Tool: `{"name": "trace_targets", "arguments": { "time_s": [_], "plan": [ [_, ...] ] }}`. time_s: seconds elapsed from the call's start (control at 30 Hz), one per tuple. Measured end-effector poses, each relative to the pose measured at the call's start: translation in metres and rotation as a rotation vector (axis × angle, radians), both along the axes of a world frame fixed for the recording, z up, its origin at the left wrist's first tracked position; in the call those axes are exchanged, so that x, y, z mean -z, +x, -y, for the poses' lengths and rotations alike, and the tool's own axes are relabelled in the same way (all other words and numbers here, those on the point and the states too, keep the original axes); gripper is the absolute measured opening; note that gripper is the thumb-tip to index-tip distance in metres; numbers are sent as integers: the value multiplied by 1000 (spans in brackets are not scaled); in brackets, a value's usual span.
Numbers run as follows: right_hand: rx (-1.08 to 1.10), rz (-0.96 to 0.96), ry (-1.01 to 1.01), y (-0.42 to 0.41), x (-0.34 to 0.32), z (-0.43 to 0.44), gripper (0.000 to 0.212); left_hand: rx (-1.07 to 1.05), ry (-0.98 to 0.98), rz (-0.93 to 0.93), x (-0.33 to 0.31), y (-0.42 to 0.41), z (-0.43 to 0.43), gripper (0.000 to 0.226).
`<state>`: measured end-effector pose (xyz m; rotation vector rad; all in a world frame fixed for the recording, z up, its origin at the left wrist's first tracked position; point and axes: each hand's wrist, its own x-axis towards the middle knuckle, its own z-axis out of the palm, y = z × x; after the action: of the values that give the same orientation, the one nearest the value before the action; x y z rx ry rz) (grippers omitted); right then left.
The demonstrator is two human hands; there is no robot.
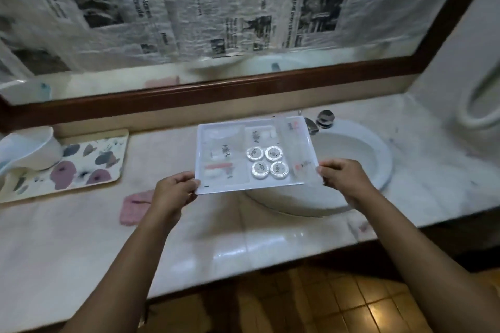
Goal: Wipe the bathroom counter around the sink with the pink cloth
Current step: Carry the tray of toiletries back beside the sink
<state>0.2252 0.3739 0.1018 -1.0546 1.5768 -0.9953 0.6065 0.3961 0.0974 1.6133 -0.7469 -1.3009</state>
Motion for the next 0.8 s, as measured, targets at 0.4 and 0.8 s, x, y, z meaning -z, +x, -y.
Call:
{"name": "trace_targets", "arguments": {
  "time_s": [0.4,0.8],
  "plan": [
    [332,49,35,-286,-4,-79,18,251,10,-11,19,-304,21,25],
    [444,295,143,-408,5,-12,42,326,70,-18,29,-437,116,14]
  ]
}}
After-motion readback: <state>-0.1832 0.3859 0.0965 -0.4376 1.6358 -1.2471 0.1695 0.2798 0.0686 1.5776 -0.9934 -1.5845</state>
